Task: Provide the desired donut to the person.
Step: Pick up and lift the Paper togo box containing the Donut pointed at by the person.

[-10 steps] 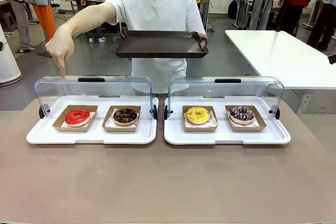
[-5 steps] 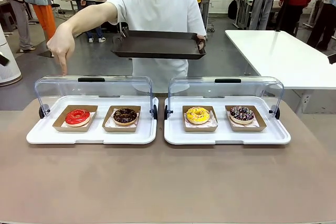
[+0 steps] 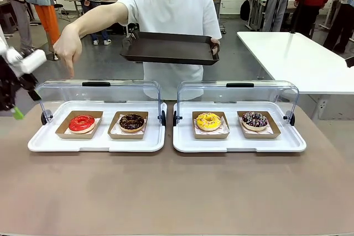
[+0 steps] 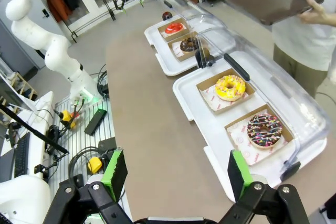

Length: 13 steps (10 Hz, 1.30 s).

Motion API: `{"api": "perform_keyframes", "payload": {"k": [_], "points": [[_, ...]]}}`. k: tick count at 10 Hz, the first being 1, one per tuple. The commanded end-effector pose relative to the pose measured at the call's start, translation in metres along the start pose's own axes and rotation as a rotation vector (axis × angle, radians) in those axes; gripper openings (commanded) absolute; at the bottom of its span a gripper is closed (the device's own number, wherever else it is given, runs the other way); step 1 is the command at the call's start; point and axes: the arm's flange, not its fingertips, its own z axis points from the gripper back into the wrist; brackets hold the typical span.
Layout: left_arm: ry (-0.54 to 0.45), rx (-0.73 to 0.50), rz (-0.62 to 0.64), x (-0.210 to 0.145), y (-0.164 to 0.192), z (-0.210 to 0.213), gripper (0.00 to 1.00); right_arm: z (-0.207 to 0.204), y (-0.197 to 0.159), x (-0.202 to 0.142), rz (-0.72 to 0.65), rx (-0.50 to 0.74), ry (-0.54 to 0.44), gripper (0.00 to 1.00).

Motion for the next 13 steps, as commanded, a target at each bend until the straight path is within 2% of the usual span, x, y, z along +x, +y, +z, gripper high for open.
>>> {"api": "perform_keyframes", "payload": {"k": [1, 5, 6, 13], "points": [[0.116, 0.007, -0.017, 0.012, 0.006, -0.036, 1.00, -0.001, 0.000, 0.000, -0.006, 0.000, -0.007, 1.00], [0.146, 0.041, -0.049, 0.031, 0.013, -0.071, 1.00, -0.001, 0.000, 0.000, -0.006, 0.000, -0.007, 1.00], [0.119, 0.040, -0.045, 0.028, 0.014, -0.069, 1.00, -0.001, 0.000, 0.000, -0.006, 0.000, -0.007, 1.00], [0.116, 0.022, -0.063, 0.031, 0.015, -0.070, 1.00, -0.001, 0.000, 0.000, -0.006, 0.000, -0.007, 1.00]]}}
